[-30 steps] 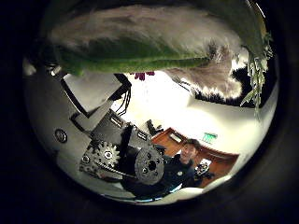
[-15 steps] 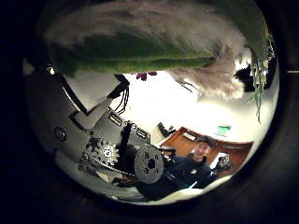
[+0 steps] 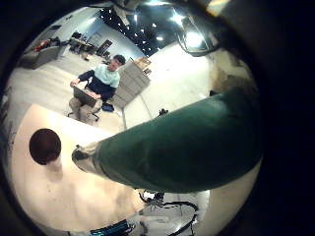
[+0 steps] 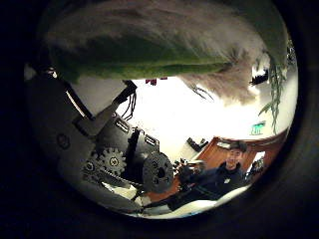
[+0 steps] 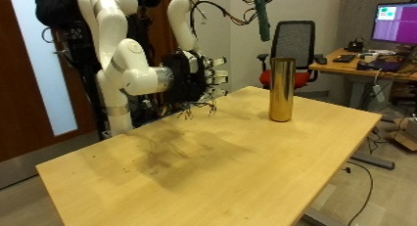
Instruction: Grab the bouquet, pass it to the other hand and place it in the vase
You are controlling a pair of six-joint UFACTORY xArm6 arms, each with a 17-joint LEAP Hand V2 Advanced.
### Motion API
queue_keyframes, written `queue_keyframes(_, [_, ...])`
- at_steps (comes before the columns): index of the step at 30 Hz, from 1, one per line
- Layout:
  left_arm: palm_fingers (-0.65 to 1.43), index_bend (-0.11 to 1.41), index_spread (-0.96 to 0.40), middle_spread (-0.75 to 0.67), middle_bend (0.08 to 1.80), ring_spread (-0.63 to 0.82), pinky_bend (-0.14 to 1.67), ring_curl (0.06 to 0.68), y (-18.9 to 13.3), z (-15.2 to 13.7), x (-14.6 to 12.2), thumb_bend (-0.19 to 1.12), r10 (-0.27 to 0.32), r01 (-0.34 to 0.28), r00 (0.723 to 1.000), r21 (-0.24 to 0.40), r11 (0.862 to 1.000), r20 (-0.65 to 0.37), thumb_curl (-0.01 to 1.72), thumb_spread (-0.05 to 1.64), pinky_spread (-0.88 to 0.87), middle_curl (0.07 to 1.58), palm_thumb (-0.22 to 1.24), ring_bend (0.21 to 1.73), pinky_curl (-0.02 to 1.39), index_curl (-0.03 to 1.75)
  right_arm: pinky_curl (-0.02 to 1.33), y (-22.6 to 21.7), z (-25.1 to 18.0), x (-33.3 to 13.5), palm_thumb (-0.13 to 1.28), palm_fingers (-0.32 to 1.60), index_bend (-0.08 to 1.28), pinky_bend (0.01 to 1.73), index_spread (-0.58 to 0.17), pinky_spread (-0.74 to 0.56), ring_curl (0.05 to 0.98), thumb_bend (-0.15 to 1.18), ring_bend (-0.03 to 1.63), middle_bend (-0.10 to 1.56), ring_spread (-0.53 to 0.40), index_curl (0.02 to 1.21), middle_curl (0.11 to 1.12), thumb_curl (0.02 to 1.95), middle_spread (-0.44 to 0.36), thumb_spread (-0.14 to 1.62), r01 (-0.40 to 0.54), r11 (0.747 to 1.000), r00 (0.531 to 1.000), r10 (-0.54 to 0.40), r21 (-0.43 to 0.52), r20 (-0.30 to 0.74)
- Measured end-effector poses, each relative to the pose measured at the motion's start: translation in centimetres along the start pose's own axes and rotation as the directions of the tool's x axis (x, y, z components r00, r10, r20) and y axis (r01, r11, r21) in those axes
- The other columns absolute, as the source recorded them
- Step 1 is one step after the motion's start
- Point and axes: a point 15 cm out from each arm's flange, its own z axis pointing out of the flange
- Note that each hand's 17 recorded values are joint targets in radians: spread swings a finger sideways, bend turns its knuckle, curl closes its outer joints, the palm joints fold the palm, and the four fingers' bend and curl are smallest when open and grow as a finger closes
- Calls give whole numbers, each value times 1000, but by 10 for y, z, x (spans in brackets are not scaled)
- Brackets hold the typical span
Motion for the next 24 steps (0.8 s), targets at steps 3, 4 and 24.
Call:
queue_keyframes(3, [1047, 468, -736, -520, 1117, -396, 1149, 579, -4, -10, -6, -24, -1, 0, 1000, 21, 1000, 15, 884, 317, -563, 1006, 1081, 1496, 934, 1329, 347, -1, 1, 3, 762, -49, 148, 343, -353, 283, 238, -27, 300, 172, 172, 221, 266, 446, 75, 955, -6, 1000, 1000, 6, -1, 1])
queue_keyframes(4, [1050, 462, -736, -520, 1115, -397, 1145, 581, -4, -12, -8, -24, 0, 0, 1000, 23, 1000, 19, 885, 317, -565, 1006, 1080, 1497, 937, 1334, 346, 0, 2, 4, 762, -49, 148, 344, -351, 283, 240, -27, 298, 172, 172, 222, 265, 445, 75, 955, -9, 1000, 1000, 9, -3, 2])
queue_keyframes(24, [1065, 415, -734, -529, 1096, -402, 1099, 592, 5, -20, -77, -23, -74, 73, 997, 26, 997, 35, 907, 312, -596, 1015, 1081, 1479, 982, 1391, 328, 0, 12, 12, 778, -24, 161, 319, -324, 298, 254, -26, 269, 178, 173, 254, 265, 448, 75, 962, -24, 1000, 1000, 24, -13, 16])
